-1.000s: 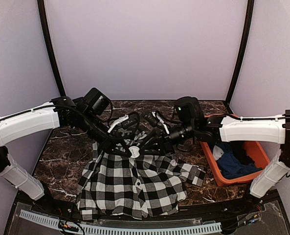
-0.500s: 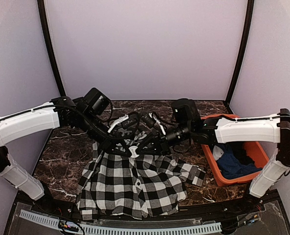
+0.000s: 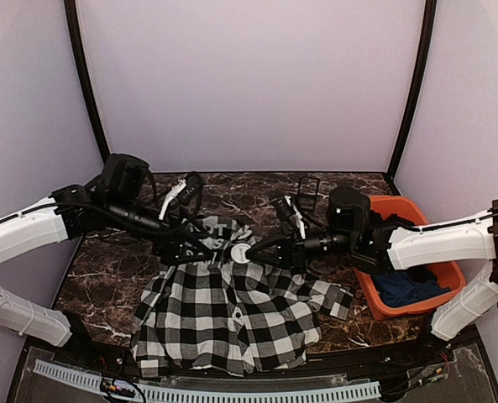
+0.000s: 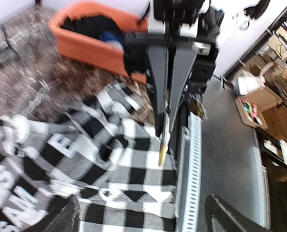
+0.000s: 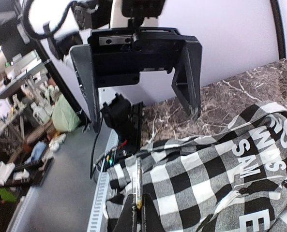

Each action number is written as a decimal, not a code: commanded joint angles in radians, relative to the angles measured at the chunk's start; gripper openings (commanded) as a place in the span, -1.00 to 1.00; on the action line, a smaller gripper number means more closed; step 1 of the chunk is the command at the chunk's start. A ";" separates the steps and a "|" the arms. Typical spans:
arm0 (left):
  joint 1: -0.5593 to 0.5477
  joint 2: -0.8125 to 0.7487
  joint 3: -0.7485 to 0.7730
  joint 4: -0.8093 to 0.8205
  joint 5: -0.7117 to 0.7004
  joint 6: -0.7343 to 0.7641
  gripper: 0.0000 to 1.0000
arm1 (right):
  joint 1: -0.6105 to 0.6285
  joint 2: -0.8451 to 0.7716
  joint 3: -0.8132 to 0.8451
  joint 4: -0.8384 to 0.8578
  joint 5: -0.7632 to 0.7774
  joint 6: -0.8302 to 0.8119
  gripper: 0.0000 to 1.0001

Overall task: Pin the brooch onto the clothing
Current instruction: Pass from the left arm to the right, then pass from the right arm to the left

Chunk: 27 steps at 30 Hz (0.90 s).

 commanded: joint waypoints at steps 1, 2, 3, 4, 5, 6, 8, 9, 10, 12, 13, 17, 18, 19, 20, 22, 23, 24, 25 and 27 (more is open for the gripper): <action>0.032 -0.152 -0.137 0.368 -0.054 -0.158 0.95 | 0.004 -0.015 -0.156 0.508 0.185 0.227 -1.00; 0.032 -0.157 -0.151 0.396 -0.052 -0.187 0.97 | 0.008 -0.005 -0.197 0.594 0.224 0.279 -1.00; 0.031 -0.149 -0.168 0.439 -0.047 -0.198 0.97 | 0.014 0.008 -0.219 0.667 0.263 0.311 -1.00; 0.032 -0.140 -0.176 0.459 -0.041 -0.222 0.97 | 0.023 0.023 -0.242 0.739 0.308 0.339 -1.00; 0.032 -0.114 -0.179 0.493 -0.019 -0.243 0.97 | 0.034 0.041 -0.256 0.803 0.347 0.355 -1.00; 0.032 -0.099 -0.186 0.509 -0.007 -0.254 0.97 | 0.047 0.059 -0.267 0.856 0.385 0.364 -1.00; 0.030 -0.056 -0.200 0.568 0.021 -0.288 0.97 | 0.072 0.099 -0.271 0.943 0.445 0.373 -1.00; 0.030 -0.033 -0.205 0.604 0.028 -0.304 0.97 | 0.083 0.116 -0.269 0.961 0.462 0.375 -1.00; 0.031 -0.013 -0.210 0.616 0.030 -0.309 0.97 | 0.091 0.130 -0.267 0.980 0.477 0.375 -1.00; 0.031 0.008 -0.209 0.640 0.032 -0.314 0.97 | 0.107 0.150 -0.261 1.013 0.506 0.378 -1.00; 0.029 0.014 -0.210 0.647 0.038 -0.320 0.97 | 0.112 0.157 -0.259 1.014 0.520 0.376 -1.00; 0.027 0.033 -0.213 0.677 0.061 -0.330 0.74 | 0.124 0.174 -0.253 1.008 0.559 0.374 -1.00; 0.027 0.037 -0.213 0.680 0.065 -0.329 0.67 | 0.124 0.176 -0.249 1.005 0.561 0.374 -1.00; 0.027 0.038 -0.213 0.682 0.072 -0.329 0.51 | 0.125 0.177 -0.246 0.996 0.563 0.375 -1.00; 0.027 0.038 -0.213 0.687 0.083 -0.331 0.44 | 0.125 0.179 -0.242 0.989 0.564 0.374 -1.00; 0.028 0.040 -0.215 0.698 0.096 -0.337 0.17 | 0.124 0.183 -0.241 0.992 0.567 0.378 -1.00; 0.027 0.042 -0.215 0.700 0.099 -0.337 0.06 | 0.125 0.186 -0.241 0.996 0.572 0.383 -1.00; 0.028 0.046 -0.215 0.700 0.105 -0.339 0.03 | 0.124 0.188 -0.238 1.000 0.571 0.385 -1.00; 0.026 0.048 -0.214 0.701 0.108 -0.340 0.02 | 0.125 0.190 -0.236 1.001 0.571 0.387 -1.00; 0.024 0.059 -0.213 0.704 0.113 -0.343 0.04 | 0.124 0.192 -0.229 0.999 0.565 0.390 -1.00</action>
